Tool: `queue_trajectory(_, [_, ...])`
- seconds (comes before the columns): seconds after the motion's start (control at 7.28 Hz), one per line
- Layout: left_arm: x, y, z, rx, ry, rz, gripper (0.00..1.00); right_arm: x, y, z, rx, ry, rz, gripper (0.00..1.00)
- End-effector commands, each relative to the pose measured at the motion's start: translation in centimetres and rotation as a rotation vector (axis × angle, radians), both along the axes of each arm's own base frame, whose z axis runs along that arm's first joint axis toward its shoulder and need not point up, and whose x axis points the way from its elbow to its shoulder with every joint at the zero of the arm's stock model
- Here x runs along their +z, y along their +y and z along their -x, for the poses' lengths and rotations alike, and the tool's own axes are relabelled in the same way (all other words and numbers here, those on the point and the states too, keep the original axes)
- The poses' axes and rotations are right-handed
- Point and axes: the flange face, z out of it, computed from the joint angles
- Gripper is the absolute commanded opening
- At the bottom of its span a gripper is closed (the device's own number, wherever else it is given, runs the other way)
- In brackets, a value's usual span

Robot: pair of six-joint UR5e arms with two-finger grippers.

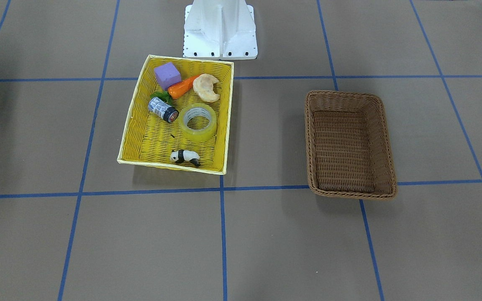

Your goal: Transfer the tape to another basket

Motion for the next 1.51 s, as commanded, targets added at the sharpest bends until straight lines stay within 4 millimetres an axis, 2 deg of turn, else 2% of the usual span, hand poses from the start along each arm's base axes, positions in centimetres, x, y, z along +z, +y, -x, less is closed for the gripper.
queue_trajectory(0.0, [-0.5, -0.1, -0.1, 0.002, 0.008, -0.034, 0.98, 1.5, -0.2, 0.2, -0.003, -0.008, -0.028, 1.0])
queue_trajectory(0.41, [-0.7, 0.4, -0.3, 0.004, 0.038, -0.032, 0.98, 1.2, -0.2, 1.5, -0.031, -0.041, -0.028, 1.0])
queue_trajectory(0.82, [-0.4, 0.7, -0.3, 0.004, 0.036, -0.025, 0.98, 2.2, 0.1, 2.2, -0.054, -0.083, 0.001, 1.0])
queue_trajectory(0.96, [-0.2, 0.9, -0.3, 0.005, 0.037, -0.021, 0.98, 1.9, 0.2, 2.5, -0.063, -0.103, 0.002, 1.0])
queue_trajectory(1.24, [-0.2, 1.0, -0.4, 0.006, 0.043, -0.018, 0.98, 0.9, 0.2, 4.9, -0.109, -0.119, -0.011, 1.0])
queue_trajectory(1.37, [-0.2, 1.0, -0.4, 0.006, 0.043, -0.018, 0.98, -1.1, 0.3, 5.9, -0.132, -0.138, -0.044, 1.0])
